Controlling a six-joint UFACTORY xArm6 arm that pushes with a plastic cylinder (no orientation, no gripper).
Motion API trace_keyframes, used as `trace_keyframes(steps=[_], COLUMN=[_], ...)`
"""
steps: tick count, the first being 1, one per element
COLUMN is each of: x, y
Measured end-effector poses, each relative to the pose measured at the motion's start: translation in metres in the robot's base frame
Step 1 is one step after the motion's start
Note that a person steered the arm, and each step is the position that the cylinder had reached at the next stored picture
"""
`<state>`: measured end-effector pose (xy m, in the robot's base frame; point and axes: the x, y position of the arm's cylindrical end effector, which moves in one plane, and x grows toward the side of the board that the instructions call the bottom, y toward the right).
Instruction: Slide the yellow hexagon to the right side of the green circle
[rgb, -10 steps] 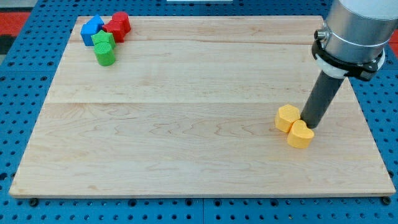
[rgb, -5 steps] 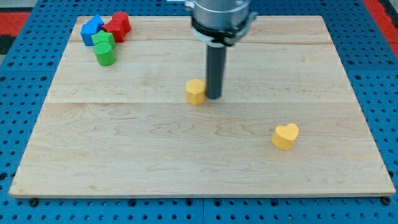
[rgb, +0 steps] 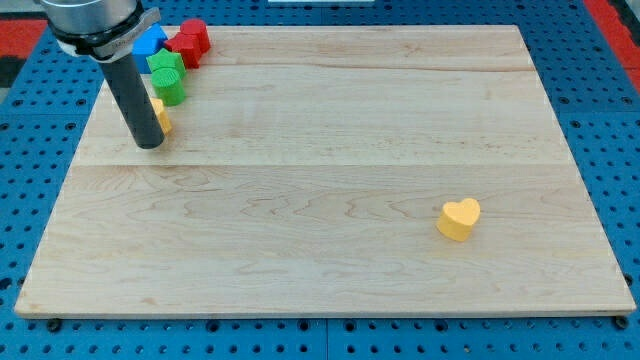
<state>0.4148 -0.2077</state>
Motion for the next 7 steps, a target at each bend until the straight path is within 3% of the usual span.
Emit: trace_keyframes(steps=[1,4,7], x=[-0.007,-0.030,-0.069], y=[-0.035,0.052,0.064])
